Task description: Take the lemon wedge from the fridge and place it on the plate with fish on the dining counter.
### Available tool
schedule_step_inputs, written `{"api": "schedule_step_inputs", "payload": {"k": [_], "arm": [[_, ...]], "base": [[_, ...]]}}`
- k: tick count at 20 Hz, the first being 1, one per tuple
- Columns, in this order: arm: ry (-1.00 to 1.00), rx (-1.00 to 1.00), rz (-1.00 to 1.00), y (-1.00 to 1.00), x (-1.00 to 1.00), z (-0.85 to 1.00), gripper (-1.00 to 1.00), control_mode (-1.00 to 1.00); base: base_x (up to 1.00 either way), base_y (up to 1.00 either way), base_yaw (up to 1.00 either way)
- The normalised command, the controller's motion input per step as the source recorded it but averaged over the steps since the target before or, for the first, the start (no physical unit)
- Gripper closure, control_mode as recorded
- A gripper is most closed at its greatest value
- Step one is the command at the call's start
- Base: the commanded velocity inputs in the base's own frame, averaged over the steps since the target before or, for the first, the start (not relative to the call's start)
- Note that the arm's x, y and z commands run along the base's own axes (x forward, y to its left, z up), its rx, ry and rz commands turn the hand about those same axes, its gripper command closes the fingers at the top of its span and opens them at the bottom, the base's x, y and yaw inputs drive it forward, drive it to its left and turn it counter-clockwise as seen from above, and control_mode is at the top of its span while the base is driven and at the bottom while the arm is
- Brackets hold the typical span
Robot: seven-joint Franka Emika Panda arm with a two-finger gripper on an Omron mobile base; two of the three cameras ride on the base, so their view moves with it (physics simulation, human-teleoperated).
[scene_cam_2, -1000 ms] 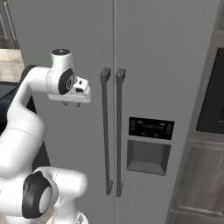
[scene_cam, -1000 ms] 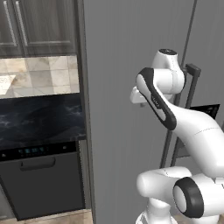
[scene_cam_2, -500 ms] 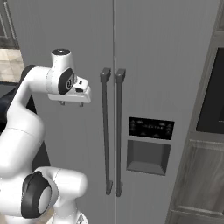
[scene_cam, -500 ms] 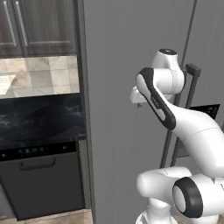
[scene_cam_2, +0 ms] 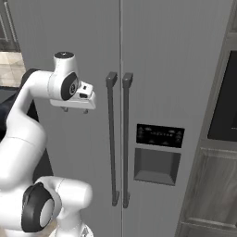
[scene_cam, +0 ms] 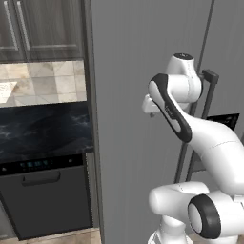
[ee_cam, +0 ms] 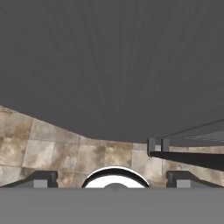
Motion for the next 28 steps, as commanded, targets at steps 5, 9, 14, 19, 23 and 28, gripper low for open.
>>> {"api": "schedule_step_inputs", "payload": {"k": [5,9,14,19,23,28], "arm": [[0.00,0.00,0.00,0.00,-0.23,-0.01,-1.00,1.00],[0.00,0.00,0.00,0.00,0.00,0.00,-1.00,1.00],[0.00,0.00,0.00,0.00,0.00,0.00,-1.00,1.00],[0.00,0.00,0.00,0.00,0.00,0.00,-1.00,1.00],[0.00,0.00,0.00,0.00,0.00,0.00,-1.00,1.00],[0.00,0.00,0.00,0.00,0.00,0.00,-1.00,1.00]], "base": [[-0.53,-0.13,-0.03],[-0.96,-0.34,-0.04],[-0.74,-0.54,-0.04],[-0.21,-0.45,-0.01],[0.15,-0.27,0.00],[0.04,-0.03,0.00]]}}
